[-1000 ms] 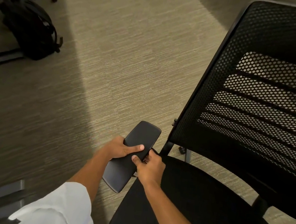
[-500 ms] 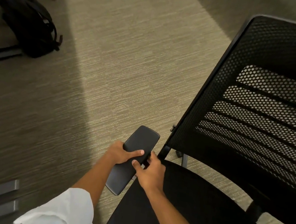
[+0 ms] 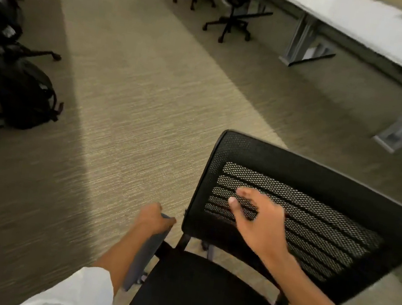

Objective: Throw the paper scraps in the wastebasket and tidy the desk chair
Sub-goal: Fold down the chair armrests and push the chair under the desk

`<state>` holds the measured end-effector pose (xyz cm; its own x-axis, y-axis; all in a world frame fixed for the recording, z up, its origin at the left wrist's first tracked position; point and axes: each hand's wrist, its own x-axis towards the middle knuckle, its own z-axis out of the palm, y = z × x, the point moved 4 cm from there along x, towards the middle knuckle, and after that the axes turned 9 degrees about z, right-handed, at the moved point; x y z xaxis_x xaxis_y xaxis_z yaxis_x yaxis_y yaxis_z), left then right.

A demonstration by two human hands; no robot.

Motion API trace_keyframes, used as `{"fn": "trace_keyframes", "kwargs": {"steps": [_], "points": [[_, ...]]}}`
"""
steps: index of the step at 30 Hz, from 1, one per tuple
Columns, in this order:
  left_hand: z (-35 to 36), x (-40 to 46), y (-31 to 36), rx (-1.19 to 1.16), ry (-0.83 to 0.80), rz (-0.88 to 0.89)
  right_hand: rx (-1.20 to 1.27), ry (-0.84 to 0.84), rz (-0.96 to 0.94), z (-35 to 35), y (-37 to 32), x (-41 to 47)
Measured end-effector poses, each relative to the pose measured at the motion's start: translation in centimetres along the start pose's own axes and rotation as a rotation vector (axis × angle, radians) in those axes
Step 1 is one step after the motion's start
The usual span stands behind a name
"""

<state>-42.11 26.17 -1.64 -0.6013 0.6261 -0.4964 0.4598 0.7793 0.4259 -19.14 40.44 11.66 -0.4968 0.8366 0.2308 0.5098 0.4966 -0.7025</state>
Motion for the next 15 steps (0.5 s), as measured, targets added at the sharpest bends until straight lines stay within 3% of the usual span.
{"fn": "trace_keyframes", "kwargs": {"steps": [2,4,6,8,11,15], "points": [[-2.7,-0.9,4.3,-0.177,0.106,0.031,-0.108,0.188,-0.140,-6.9,-0.3,2.9],[-5.3,-2.1,9.0,-0.475,0.228,-0.009,-0.318,0.216,-0.197,-12.2,0.2,5.6],[-6.9,-3.4,13.7,-0.820,0.202,-0.140,-0.590,0.078,-0.143,-14.8,1.7,7.6],[-7.6,-4.7,19.0,-1.011,0.057,-0.176,-0.766,-0.140,-0.032,-16.4,4.2,8.2],[-7.6,-6.3,25.1,-0.990,0.044,-0.211,-0.826,-0.420,0.056,-17.3,7.6,7.5],[-5.8,-7.4,29.4,-0.806,0.118,-0.307,-0.838,-0.362,-0.092,-17.0,9.9,6.7]]}}
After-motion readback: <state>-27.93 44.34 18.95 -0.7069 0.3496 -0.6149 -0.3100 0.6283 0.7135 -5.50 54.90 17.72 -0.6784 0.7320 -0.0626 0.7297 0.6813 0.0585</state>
